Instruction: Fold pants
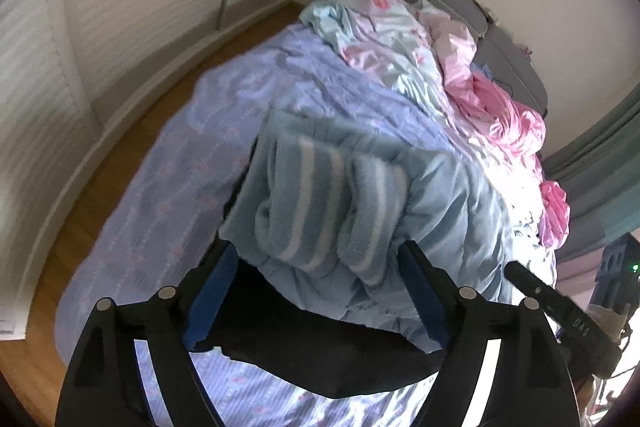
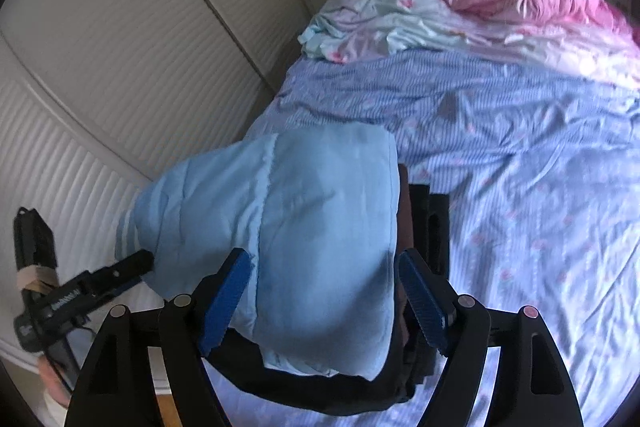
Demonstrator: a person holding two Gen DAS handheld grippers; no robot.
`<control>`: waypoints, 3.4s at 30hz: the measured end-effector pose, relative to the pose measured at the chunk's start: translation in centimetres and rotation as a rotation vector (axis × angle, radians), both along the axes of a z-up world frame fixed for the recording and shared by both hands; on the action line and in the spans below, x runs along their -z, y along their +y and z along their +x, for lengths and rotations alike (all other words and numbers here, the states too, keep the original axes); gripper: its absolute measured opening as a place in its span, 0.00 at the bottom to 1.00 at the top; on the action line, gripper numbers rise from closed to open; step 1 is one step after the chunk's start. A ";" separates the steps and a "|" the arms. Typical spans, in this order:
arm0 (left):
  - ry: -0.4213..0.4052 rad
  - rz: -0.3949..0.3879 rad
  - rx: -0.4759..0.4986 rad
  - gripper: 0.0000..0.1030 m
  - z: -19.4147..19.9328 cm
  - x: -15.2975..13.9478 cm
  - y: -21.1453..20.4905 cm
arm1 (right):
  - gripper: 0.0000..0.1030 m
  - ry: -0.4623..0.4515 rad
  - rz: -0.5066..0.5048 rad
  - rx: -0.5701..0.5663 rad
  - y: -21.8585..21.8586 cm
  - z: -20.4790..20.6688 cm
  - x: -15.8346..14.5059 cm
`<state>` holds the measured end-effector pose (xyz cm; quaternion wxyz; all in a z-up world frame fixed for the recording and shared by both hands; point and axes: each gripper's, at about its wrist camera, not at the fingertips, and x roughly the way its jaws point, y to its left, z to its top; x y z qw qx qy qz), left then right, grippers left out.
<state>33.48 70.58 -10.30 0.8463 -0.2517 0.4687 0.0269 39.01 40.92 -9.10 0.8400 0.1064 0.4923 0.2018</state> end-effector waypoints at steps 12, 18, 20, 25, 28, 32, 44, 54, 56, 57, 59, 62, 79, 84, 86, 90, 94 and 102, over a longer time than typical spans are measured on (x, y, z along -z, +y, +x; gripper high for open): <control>-0.072 0.326 0.032 0.86 -4.6 -6.9 -3.8 | 0.88 -0.149 -0.077 0.014 -1.0 -5.3 -5.0; -0.126 0.417 0.126 0.92 -9.1 -9.1 -10.4 | 0.93 -0.253 -0.180 0.035 -4.1 -10.4 -8.3; -0.150 0.425 0.149 0.97 -10.9 -10.0 -12.7 | 0.93 -0.270 -0.186 0.038 -5.6 -12.1 -9.3; -0.194 0.420 0.167 1.00 -14.0 -12.0 -16.4 | 0.93 -0.294 -0.182 0.079 -10.2 -16.4 -11.5; -0.209 0.411 0.164 1.00 -15.8 -12.8 -18.5 | 0.93 -0.305 -0.170 0.098 -13.2 -19.0 -12.3; -0.204 0.407 0.170 1.00 -18.4 -13.1 -21.9 | 0.93 -0.294 -0.165 0.117 -17.1 -21.9 -12.7; -0.211 0.403 0.251 1.00 -25.5 -13.5 -31.7 | 0.93 -0.290 -0.183 0.159 -27.4 -30.0 -13.2; -0.254 0.419 0.302 1.00 -28.0 -14.7 -36.8 | 0.93 -0.289 -0.162 0.209 -32.6 -34.1 -13.6; -0.257 0.424 0.306 1.00 -28.2 -14.8 -37.4 | 0.93 -0.289 -0.161 0.220 -33.2 -34.6 -13.6; -0.260 0.424 0.307 1.00 -28.3 -14.8 -37.6 | 0.93 -0.288 -0.163 0.223 -33.4 -34.7 -13.6; -0.260 0.424 0.310 1.00 -28.4 -14.8 -38.1 | 0.93 -0.287 -0.164 0.229 -33.9 -35.1 -13.7; -0.260 0.419 0.319 1.00 -28.4 -14.8 -38.6 | 0.93 -0.289 -0.169 0.233 -34.3 -35.6 -13.8; -0.287 0.426 0.342 1.00 -29.4 -15.5 -40.3 | 0.93 -0.295 -0.170 0.246 -35.3 -36.7 -13.9; -0.299 0.412 0.355 1.00 -29.5 -15.8 -40.5 | 0.93 -0.297 -0.170 0.247 -35.2 -36.7 -13.9; -0.300 0.414 0.357 1.00 -29.5 -15.8 -40.7 | 0.93 -0.298 -0.170 0.247 -35.2 -36.8 -14.0; -0.305 0.424 0.354 1.00 -29.7 -15.8 -41.0 | 0.93 -0.302 -0.172 0.240 -35.4 -36.8 -14.3; -0.305 0.432 0.351 1.00 -29.7 -15.8 -41.0 | 0.93 -0.301 -0.171 0.237 -35.3 -36.6 -14.4; -0.296 0.434 0.347 1.00 -29.5 -15.6 -41.0 | 0.93 -0.300 -0.171 0.238 -35.2 -36.5 -14.4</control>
